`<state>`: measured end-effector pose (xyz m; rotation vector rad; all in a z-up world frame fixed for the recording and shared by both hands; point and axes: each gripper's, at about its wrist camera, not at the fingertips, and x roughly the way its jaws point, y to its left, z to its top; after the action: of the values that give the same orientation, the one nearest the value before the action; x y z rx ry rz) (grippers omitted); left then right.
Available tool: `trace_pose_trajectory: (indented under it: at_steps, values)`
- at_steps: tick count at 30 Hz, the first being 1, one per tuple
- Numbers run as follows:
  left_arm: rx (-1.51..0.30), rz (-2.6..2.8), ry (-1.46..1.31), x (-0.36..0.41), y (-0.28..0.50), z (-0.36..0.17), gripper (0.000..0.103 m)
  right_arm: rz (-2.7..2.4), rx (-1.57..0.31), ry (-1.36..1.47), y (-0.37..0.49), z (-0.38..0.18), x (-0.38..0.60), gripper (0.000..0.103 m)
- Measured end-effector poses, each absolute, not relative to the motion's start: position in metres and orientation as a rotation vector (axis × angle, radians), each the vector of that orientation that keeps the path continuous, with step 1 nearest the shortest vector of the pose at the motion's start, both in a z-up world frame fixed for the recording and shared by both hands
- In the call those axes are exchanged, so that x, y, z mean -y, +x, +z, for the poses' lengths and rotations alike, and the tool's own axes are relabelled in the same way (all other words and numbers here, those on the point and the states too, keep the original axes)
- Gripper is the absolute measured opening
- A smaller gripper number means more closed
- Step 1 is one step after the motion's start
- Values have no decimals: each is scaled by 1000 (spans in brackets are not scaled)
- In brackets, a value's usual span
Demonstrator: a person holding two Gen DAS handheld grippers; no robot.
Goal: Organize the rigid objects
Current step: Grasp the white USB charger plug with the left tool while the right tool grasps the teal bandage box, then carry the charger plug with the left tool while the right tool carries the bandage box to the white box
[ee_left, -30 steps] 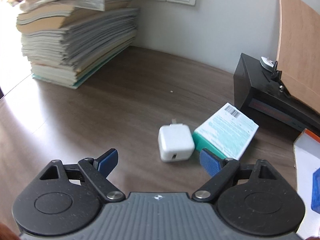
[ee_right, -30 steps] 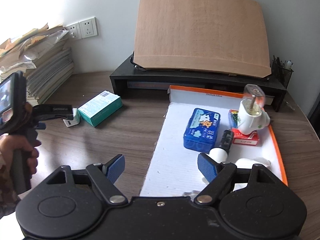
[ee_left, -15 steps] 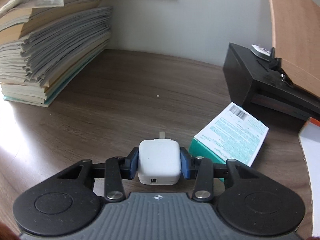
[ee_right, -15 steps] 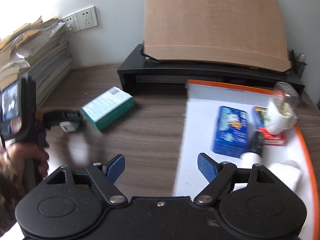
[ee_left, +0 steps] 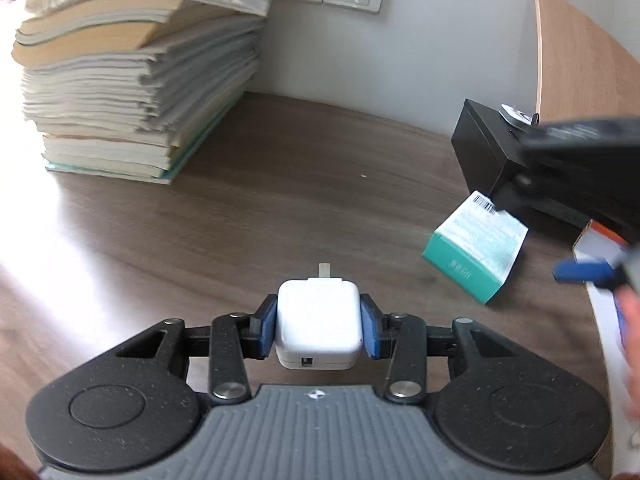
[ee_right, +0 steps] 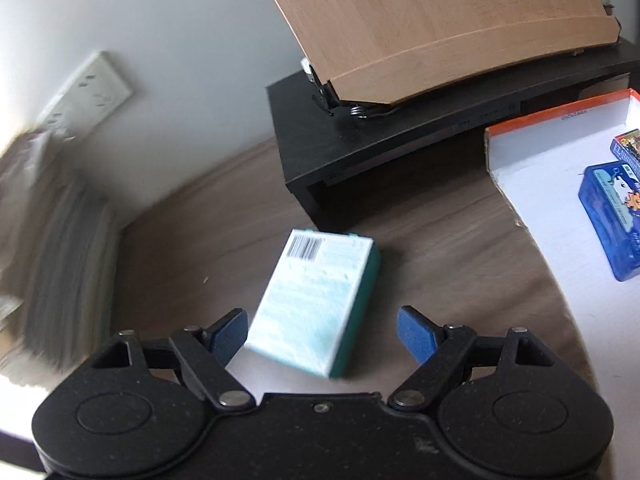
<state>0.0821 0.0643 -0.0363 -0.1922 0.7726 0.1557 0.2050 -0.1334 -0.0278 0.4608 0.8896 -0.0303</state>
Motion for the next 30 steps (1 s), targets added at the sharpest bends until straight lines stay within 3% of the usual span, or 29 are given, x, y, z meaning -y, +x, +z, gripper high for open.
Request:
trace_pose_trajectory:
  at_steps: [9, 13, 21, 30]
  values:
    - [-760, 157, -190, -89, 74, -33, 43, -181, -1017, 310, 255, -64, 80, 100]
    - [-753, 161, -189, -91, 73, -31, 43, -128, -941, 227, 241, -63, 79, 84]
    - [-728, 122, -178, -70, 71, -15, 43, 42, -791, 56, 178, -31, 106, 83]
    - [-705, -15, -157, 14, 61, 11, 42, 77, -655, 9, 90, 8, 203, 84]
